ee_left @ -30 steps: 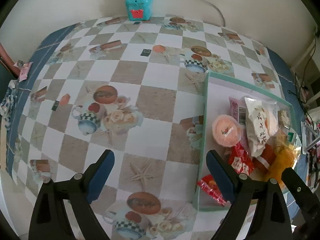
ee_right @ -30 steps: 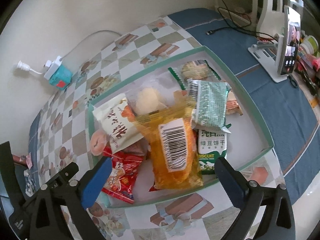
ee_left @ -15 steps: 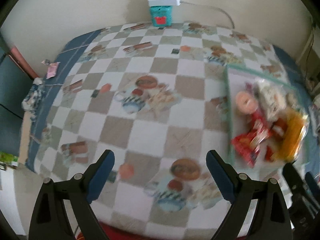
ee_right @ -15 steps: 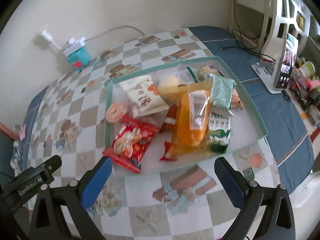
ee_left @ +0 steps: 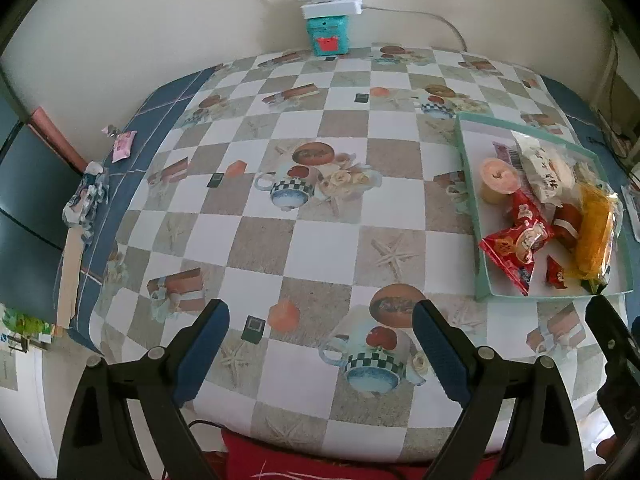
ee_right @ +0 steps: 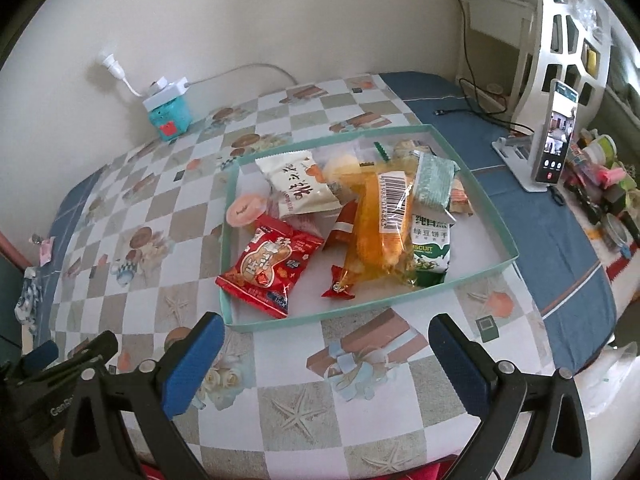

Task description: Organize snacks

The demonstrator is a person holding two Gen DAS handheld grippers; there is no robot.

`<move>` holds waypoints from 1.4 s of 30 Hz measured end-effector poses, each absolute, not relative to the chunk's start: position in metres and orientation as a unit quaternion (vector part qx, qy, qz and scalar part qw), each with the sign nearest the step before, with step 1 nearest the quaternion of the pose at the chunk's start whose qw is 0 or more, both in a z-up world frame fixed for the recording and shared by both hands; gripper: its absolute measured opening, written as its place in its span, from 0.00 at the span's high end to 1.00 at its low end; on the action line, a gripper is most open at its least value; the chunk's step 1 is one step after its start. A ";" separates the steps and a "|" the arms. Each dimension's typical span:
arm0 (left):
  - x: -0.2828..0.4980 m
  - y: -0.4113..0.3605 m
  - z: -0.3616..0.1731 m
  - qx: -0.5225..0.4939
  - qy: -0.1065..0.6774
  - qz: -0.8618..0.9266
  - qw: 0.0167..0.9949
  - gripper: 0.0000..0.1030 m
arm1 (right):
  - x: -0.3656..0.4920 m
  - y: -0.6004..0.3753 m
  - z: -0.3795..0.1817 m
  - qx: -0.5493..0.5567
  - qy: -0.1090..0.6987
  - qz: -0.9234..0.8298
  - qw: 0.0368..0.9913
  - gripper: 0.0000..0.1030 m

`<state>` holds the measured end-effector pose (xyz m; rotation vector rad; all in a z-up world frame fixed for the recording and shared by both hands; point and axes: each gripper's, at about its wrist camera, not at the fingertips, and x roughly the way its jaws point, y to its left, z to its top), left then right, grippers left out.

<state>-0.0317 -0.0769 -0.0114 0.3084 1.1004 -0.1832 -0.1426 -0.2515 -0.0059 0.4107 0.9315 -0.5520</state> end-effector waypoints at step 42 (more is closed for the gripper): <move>-0.020 -0.070 -0.015 0.123 0.540 -0.092 0.828 0.10 | -0.129 -0.235 -0.009 0.162 0.459 -0.240 0.840 0.00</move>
